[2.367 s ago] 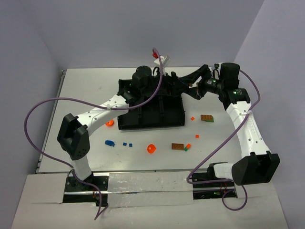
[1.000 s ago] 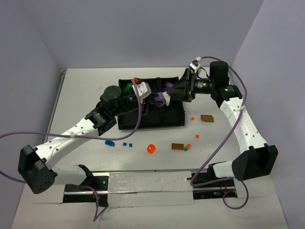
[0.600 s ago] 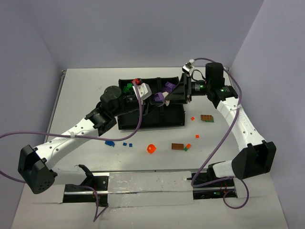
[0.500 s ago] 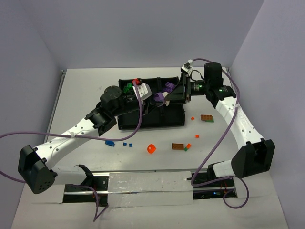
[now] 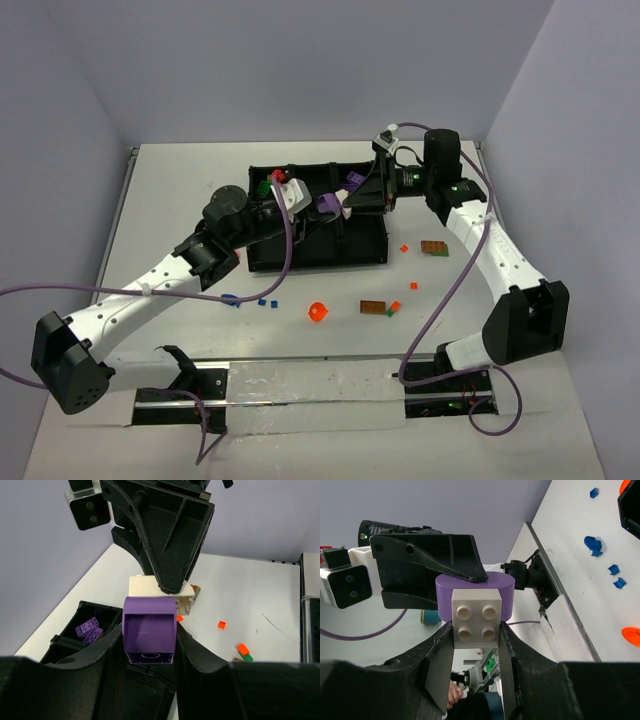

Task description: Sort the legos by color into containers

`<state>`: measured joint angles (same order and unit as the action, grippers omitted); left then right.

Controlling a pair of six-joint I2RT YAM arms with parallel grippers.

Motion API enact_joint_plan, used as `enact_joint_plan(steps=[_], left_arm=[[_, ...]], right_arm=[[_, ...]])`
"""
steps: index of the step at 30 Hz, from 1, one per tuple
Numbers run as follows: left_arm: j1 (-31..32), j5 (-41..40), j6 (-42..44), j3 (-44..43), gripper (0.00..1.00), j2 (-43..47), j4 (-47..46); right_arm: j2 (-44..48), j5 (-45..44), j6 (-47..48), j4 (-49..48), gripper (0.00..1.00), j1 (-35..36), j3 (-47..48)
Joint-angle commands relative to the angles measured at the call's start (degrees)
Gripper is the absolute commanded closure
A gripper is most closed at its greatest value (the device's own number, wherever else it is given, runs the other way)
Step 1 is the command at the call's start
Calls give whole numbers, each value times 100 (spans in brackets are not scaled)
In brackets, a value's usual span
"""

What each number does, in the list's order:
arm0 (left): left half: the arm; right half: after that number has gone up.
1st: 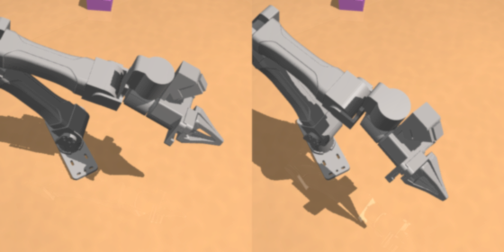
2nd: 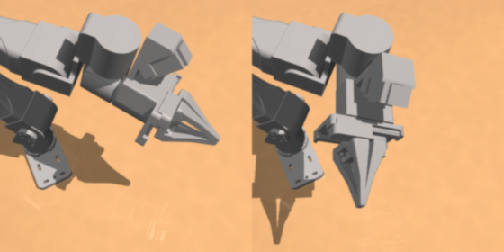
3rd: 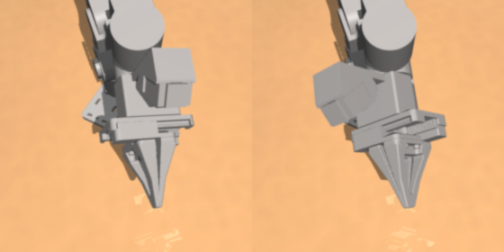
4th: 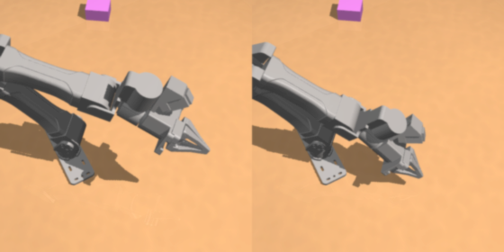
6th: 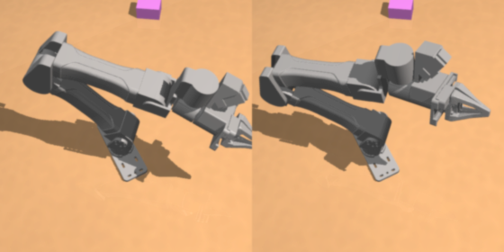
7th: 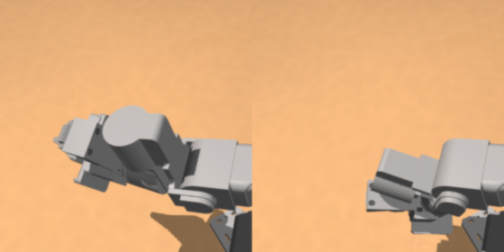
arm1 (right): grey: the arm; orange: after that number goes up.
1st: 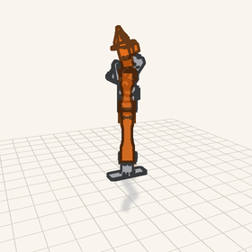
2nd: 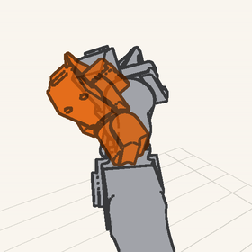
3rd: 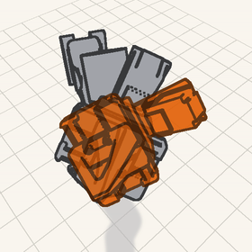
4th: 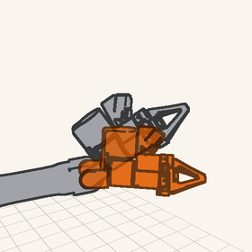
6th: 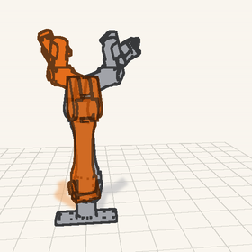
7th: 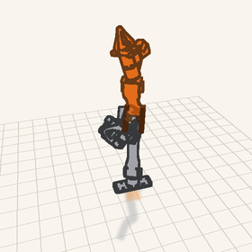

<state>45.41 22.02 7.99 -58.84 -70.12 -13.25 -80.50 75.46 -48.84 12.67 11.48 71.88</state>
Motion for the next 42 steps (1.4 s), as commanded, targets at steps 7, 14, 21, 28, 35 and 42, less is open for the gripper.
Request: enact_joint_plan(steps=[7, 14, 21, 28, 35, 42], left_arm=[[-918, 46, 0, 739, 100, 1141, 974], [-1871, -318, -87, 942, 100, 1685, 1591], [-3228, 158, -1172, 313, 100, 1227, 1834], [-3656, 85, -1279, 82, 100, 808, 1488], [-3810, 240, -1274, -18, 100, 503, 1419], [-3845, 290, -1285, -92, 100, 289, 1377]], right_arm=[[-741, -228, 168, -87, 100, -881, 843], [-1547, -3252, 3061, 2306, 100, -215, 2774], [-2621, -5928, 4161, 2146, 100, 837, 3519], [-3680, -6867, 4466, 1469, 100, 1432, 3760], [-4413, -7168, 4541, 1295, 100, 1590, 4284], [-5053, -7100, 4600, 1192, 91, 1654, 4670]])
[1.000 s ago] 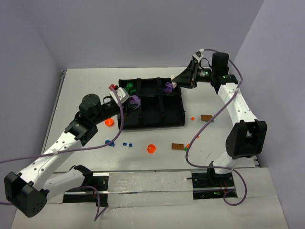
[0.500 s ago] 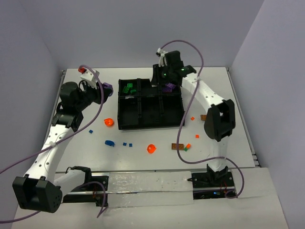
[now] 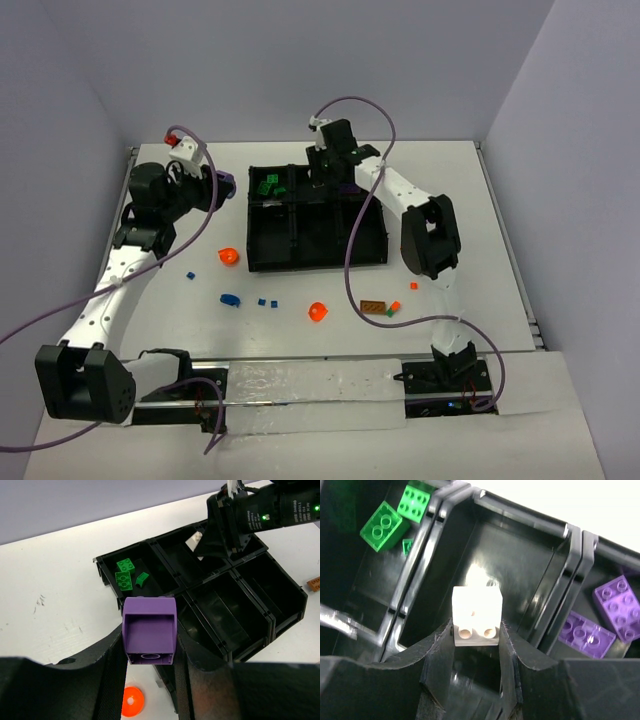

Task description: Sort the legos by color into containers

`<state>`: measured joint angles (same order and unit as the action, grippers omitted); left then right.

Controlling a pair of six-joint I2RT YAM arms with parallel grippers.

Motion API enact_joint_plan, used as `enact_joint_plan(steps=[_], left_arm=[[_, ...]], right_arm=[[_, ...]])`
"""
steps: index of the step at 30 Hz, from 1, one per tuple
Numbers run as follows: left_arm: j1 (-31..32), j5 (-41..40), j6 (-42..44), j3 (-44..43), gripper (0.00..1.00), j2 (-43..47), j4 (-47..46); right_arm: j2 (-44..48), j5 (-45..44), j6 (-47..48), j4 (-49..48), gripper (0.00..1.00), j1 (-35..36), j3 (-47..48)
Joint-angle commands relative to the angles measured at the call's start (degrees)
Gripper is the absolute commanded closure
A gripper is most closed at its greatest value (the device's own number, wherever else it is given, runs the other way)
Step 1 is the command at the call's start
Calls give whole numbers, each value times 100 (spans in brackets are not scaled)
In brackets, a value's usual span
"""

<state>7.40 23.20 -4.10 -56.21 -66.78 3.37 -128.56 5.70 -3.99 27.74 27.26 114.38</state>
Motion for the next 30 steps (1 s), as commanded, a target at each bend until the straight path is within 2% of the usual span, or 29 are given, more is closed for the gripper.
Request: enact_joint_plan(steps=[1, 3, 5, 6, 7, 14, 17, 21, 26, 27, 29, 30], left_arm=[[-52, 176, -74, -396, 100, -73, -284], [-55, 184, -74, -421, 100, -95, -284], [-55, 200, -89, -439, 100, -110, -288], [-55, 211, -100, -444, 100, -116, -288], [-55, 216, -107, -451, 100, -120, -276], [-55, 365, -142, -514, 100, -149, -284], [-55, 534, -212, -511, 100, -160, -496], [-55, 1259, -428, -474, 100, -173, -867], [-55, 2871, -619, -539, 99, -287, -1110], [-54, 3453, -683, -513, 97, -318, -1210], [-36, 3820, -890, -425, 97, -335, -1447], [11, 4064, -912, -371, 97, -335, -1562]], right_arm=[[-344, -128, 124, -307, 84, 78, 520], [-414, -101, 141, -275, 75, 78, 610], [-472, -90, 140, -274, 57, 78, 693], [-477, -62, 135, -264, 52, 78, 714], [-472, -35, 133, -249, 51, 78, 733], [93, 135, 11, -190, 24, 76, 614], [534, 456, -79, -155, 23, 66, 541], [1356, 1511, -102, -374, 21, -109, 222], [2191, 4329, 94, -567, 14, -630, -218], [2378, 4821, 104, -581, 11, -722, -343], [2450, 5302, 335, -302, 11, -756, -274], [2477, 5702, 606, 131, 10, -730, -206]])
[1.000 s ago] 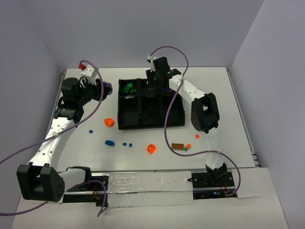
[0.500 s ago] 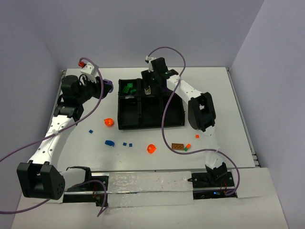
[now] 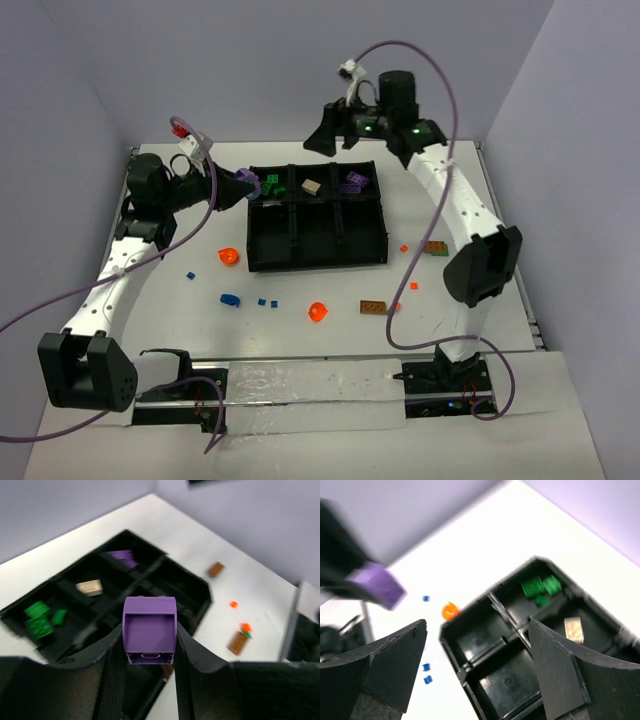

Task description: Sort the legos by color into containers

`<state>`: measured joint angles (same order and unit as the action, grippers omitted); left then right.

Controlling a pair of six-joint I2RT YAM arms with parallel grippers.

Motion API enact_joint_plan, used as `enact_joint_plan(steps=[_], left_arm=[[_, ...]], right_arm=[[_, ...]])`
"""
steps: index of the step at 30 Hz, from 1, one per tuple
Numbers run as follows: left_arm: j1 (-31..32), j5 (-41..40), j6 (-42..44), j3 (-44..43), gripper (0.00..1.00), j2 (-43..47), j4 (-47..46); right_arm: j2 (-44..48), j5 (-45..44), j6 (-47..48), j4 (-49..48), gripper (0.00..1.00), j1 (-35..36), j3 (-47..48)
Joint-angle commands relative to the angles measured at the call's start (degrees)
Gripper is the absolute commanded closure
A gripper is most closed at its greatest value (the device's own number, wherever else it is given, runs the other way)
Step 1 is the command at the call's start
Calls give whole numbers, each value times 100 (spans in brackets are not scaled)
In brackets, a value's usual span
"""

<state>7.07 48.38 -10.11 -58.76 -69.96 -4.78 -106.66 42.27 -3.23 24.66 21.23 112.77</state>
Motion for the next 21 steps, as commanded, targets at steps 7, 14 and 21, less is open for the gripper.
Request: enact_joint_plan(steps=[7, 14, 21], left_arm=[[451, 2205, 793, -168, 93, 37, 119], [813, 2249, 1614, -329, 92, 63, 979], [983, 2164, 2015, -455, 91, 91, 1382]], right_arm=[[416, 2584, 1389, 1333, 11, 144, 19], [523, 2338, 2929, 2749, 10, 742, 329], [620, 1959, 4148, 3812, 9, 1216, 415]])
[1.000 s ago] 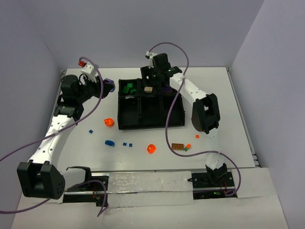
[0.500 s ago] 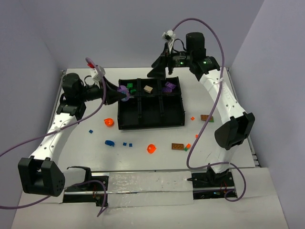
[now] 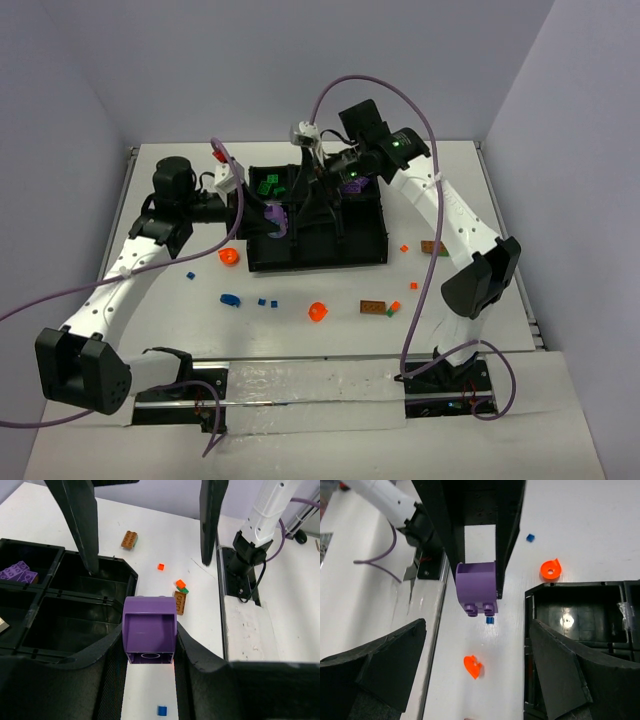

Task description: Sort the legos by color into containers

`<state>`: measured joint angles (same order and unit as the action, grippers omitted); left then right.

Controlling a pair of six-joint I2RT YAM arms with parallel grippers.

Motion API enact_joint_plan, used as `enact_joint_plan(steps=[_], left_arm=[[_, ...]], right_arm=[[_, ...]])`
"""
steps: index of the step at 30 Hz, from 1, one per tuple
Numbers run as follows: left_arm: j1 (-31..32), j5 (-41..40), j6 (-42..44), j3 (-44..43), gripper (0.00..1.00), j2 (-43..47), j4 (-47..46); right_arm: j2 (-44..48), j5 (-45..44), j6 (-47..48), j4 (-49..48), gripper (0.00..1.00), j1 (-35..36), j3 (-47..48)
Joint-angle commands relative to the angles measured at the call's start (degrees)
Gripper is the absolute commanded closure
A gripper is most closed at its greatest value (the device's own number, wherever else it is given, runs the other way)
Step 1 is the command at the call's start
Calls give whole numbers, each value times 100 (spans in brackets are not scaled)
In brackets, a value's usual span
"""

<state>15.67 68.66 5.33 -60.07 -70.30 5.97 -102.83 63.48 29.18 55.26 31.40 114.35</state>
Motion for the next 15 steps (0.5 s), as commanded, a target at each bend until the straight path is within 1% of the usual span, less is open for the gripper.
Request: enact_joint_plan(steps=[1, 10, 12, 15], left_arm=[[156, 87, 474, -334, 91, 118, 321], [344, -120, 517, -317, 91, 105, 282], [361, -161, 539, -322, 91, 92, 308], [366, -210, 493, -322, 91, 73, 240]], right_arm=[[237, -231, 951, 759, 9, 233, 291], [289, -424, 624, 350, 12, 358, 188], [302, -436, 615, 316, 15, 379, 180], [335, -487, 622, 259, 24, 430, 125]])
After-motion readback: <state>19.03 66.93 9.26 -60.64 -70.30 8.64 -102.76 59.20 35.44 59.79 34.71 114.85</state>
